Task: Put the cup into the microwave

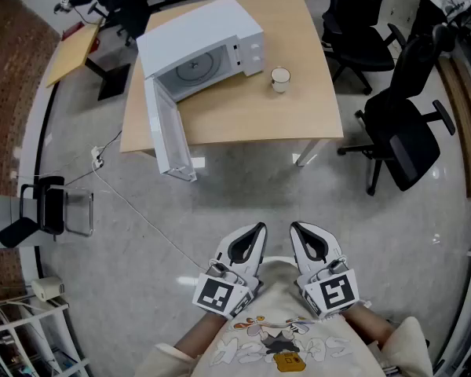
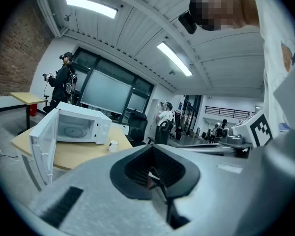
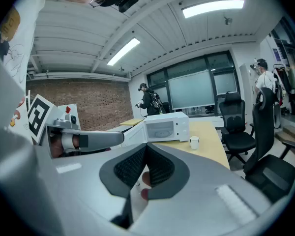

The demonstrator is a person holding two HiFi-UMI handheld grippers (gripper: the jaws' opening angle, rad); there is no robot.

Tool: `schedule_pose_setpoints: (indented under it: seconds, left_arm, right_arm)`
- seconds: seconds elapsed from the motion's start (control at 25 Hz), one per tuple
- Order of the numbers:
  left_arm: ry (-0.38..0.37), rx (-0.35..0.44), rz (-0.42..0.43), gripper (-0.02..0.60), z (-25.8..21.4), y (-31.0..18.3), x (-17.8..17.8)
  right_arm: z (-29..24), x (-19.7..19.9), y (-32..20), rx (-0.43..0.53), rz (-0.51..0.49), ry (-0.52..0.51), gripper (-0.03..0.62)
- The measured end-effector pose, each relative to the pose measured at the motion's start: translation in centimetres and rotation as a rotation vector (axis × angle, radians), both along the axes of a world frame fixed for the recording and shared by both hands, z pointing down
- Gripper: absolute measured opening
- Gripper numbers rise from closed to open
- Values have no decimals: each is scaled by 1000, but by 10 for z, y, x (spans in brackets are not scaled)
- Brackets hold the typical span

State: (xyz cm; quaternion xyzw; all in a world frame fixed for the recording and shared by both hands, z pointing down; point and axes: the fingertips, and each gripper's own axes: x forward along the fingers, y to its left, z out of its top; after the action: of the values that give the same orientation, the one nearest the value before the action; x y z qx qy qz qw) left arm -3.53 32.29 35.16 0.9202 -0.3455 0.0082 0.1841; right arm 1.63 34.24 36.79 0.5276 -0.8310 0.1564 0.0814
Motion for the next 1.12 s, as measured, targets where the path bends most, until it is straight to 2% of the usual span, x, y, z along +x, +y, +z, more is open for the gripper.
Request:
schedule_pose_setpoints:
  seconds: [0.12, 0.32, 0.6, 0.68, 0.8, 0.96, 1.12]
  left_arm:
    - [-23, -13, 20, 3, 5, -1, 1]
    - [9, -18, -12, 3, 0, -6, -5]
    - [3, -31, -23, 3, 6, -4, -43]
    - [-11, -50, -21, 3, 14, -2, -60]
    - [9, -65, -28, 3, 22, -8, -80]
    - [31, -79, -14, 3, 27, -17, -89]
    - [38, -76, 9, 3, 29, -39, -81]
  right_arm:
    - [0, -2, -3, 1, 8, 2, 6]
    - [6, -14, -4, -31, 2, 3, 5]
    - [12, -56, -8, -68, -40, -95, 6]
    - [15, -74, -8, -61, -55, -82, 6]
    - [20, -95, -14, -24, -85, -15, 6]
    - [18, -94, -26, -26, -40, 4, 6]
    - [22, -88, -47, -37, -13, -1, 6]
